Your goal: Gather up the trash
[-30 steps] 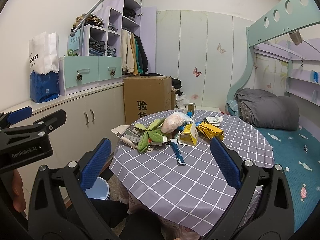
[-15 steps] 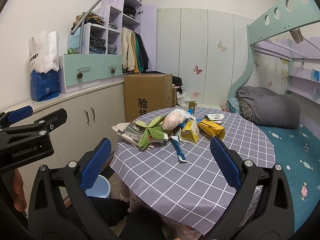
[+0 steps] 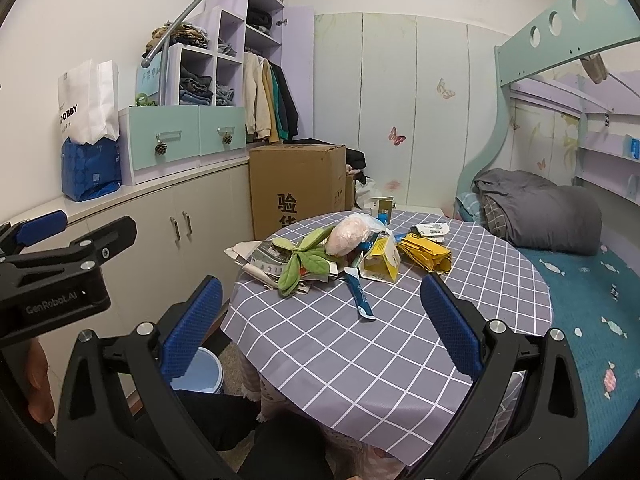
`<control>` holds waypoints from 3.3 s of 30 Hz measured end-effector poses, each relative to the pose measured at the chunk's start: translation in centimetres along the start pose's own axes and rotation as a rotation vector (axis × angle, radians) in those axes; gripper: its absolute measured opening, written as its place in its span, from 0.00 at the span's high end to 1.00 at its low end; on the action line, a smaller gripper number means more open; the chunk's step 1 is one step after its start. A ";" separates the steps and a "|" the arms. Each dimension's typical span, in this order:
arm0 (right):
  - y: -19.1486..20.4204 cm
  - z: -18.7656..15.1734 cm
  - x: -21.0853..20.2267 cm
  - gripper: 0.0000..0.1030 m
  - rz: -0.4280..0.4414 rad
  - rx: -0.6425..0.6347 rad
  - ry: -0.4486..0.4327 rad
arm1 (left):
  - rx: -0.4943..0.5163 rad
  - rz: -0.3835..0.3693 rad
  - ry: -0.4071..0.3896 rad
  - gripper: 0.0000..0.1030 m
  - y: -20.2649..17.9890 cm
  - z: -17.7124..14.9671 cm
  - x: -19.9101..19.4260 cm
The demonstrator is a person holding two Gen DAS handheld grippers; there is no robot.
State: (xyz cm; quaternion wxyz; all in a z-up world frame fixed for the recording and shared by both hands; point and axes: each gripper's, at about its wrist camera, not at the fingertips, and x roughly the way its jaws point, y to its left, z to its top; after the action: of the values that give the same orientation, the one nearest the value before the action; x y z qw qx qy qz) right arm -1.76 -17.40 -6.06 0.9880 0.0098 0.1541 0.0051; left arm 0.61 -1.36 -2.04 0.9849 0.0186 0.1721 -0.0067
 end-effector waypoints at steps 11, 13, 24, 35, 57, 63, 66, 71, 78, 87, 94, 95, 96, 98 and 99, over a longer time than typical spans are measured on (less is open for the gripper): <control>0.1 0.0 0.0 0.06 0.002 -0.001 0.006 | 0.004 -0.001 0.007 0.04 0.0 -0.3 0.1; 0.1 0.0 0.0 0.06 0.001 0.000 0.007 | 0.004 0.000 0.007 0.04 0.0 -0.4 0.1; 0.3 0.2 -0.1 0.06 0.012 0.008 0.022 | 0.009 0.002 0.020 0.04 -0.1 -0.2 0.3; 0.1 0.1 0.0 0.06 0.010 0.008 0.024 | 0.012 0.005 0.028 0.04 -0.2 -0.3 0.5; -2.3 -1.0 5.0 0.06 -0.012 0.072 0.145 | 0.017 -0.032 0.172 0.04 -0.7 -1.6 6.0; -4.4 -1.6 8.1 0.06 -0.030 0.139 0.205 | 0.018 -0.092 0.278 0.04 -1.2 -2.2 10.5; -5.2 -1.7 9.9 0.06 -0.038 0.153 0.229 | -0.002 -0.111 0.315 0.04 -1.1 -2.2 12.5; -4.6 -0.8 13.7 0.06 0.013 0.146 0.268 | -0.038 -0.084 0.330 0.04 0.1 -1.5 15.2; -0.7 1.8 19.9 0.13 0.068 0.008 0.302 | -0.137 -0.047 0.345 0.04 3.4 -0.3 18.5; 2.1 2.3 26.1 0.59 0.051 -0.141 0.415 | -0.193 -0.073 0.385 0.04 4.1 -0.2 22.5; -0.7 2.9 26.1 0.81 0.055 -0.059 0.399 | -0.239 -0.205 0.432 0.05 1.4 -0.3 27.3; -0.9 2.9 26.0 0.82 0.059 -0.046 0.394 | -0.254 -0.218 0.434 0.05 1.1 -0.3 27.9; -1.0 2.9 25.9 0.83 0.062 -0.038 0.388 | -0.263 -0.231 0.434 0.12 0.9 -0.4 28.3; -1.4 3.0 25.7 0.84 0.063 -0.020 0.378 | -0.269 -0.260 0.462 0.34 0.2 -0.4 29.4; -1.5 3.1 25.7 0.84 0.068 -0.010 0.373 | -0.270 -0.271 0.469 0.42 0.1 -0.5 29.6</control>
State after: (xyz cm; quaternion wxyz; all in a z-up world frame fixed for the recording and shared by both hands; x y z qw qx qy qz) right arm 23.63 -18.66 -10.97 0.9415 0.0090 0.3344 0.0409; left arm 28.27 -1.44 -12.56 0.9019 -0.1348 0.3952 -0.1108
